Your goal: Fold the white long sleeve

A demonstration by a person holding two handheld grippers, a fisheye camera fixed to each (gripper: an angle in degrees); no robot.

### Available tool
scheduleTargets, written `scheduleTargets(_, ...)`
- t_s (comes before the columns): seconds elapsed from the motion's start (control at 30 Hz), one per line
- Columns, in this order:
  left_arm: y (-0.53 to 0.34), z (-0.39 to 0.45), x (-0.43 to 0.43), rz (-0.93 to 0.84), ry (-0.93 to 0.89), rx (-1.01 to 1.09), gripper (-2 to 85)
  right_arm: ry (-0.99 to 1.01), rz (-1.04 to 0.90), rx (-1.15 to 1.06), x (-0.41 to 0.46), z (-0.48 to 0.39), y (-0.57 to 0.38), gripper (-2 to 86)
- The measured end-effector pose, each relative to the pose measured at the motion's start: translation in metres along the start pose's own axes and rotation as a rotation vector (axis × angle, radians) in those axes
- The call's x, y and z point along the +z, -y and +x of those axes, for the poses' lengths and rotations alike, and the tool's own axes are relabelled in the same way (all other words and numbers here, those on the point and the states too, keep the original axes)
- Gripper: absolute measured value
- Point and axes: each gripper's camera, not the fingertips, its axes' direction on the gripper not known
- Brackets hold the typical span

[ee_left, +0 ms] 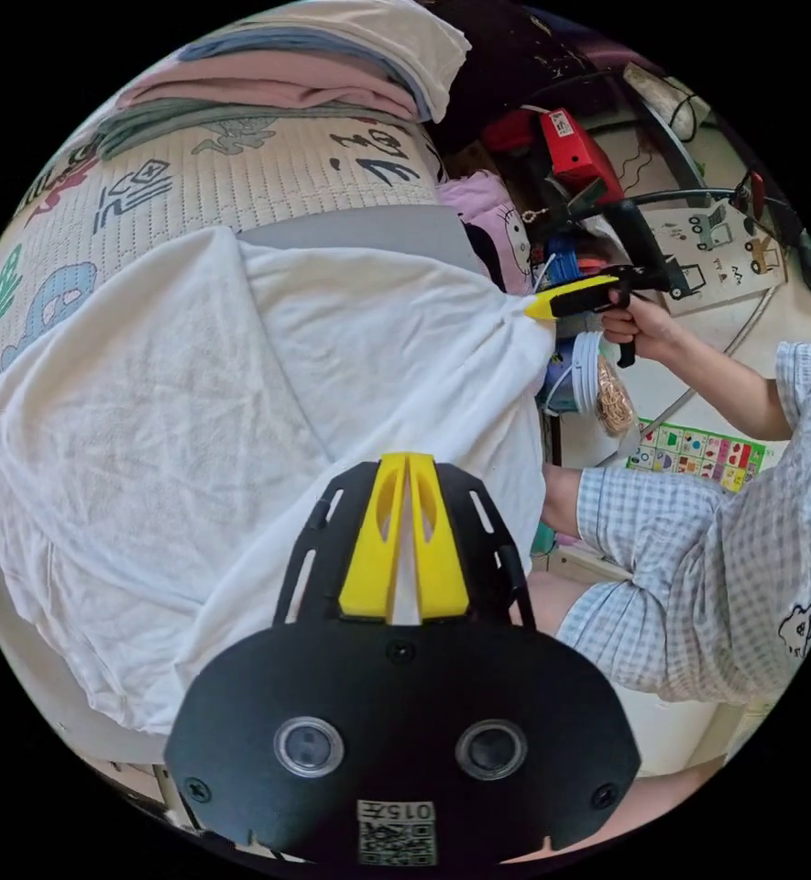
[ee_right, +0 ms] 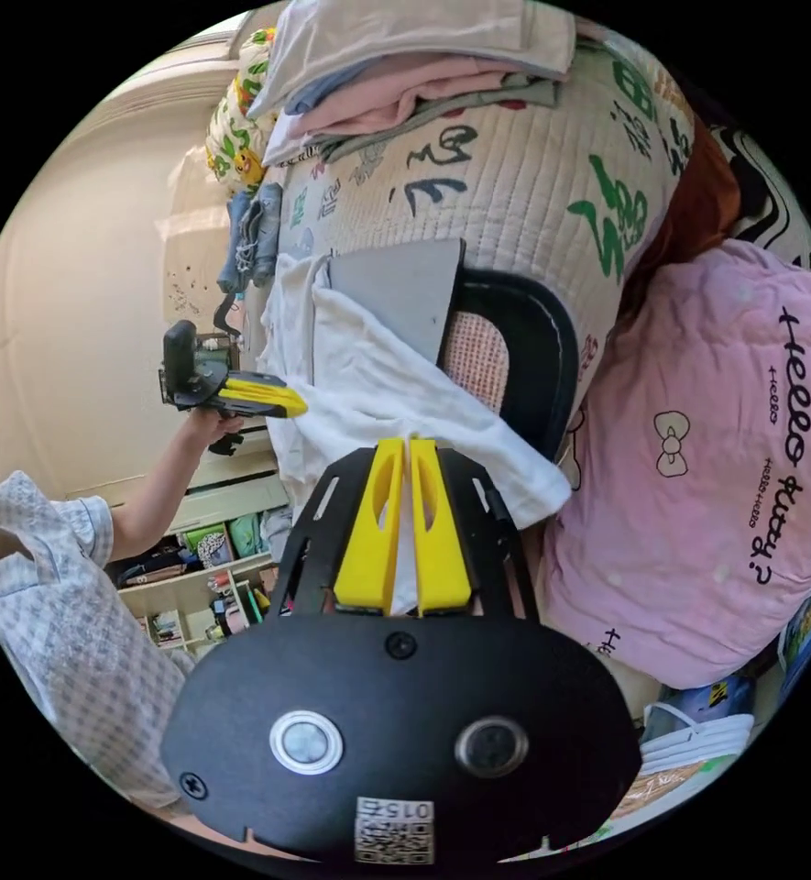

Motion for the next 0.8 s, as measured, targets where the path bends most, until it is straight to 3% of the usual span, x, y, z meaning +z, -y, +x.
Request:
scheduleTargets(0.1,-0.01,-0.015,-0.027,0.151,0.03,-0.074,-0.4,-0.007,0.071,-0.019,-0.019,-0.003,0.019,1.1)
scheduleTargets(0.2,-0.021,-0.038,-0.04,0.232,0.109,-0.199,0.3,-0.105,0.01,-0.062,-0.008,-0.006,0.043,2.1)
scheduleTargets(0.37,-0.056,-0.039,-0.048,0.311,-0.013,-0.273,6.7,-0.147,-0.069,-0.069,-0.005,0.011,0.034,7.2)
scheduleTargets(0.47,-0.081,-0.009,-0.037,0.317,-0.07,-0.24,7.7,-0.104,-0.117,-0.066,-0.006,0.032,0.008,8.2)
scheduleTargets(0.63,-0.104,0.021,0.002,0.255,-0.007,-0.22,7.1,-0.086,-0.197,-0.079,0.023,0.061,-0.017,4.8)
scheduleTargets(0.8,-0.123,0.011,0.011,0.23,-0.01,-0.282,1.2,-0.05,-0.207,-0.068,0.019,0.085,-0.034,0.5)
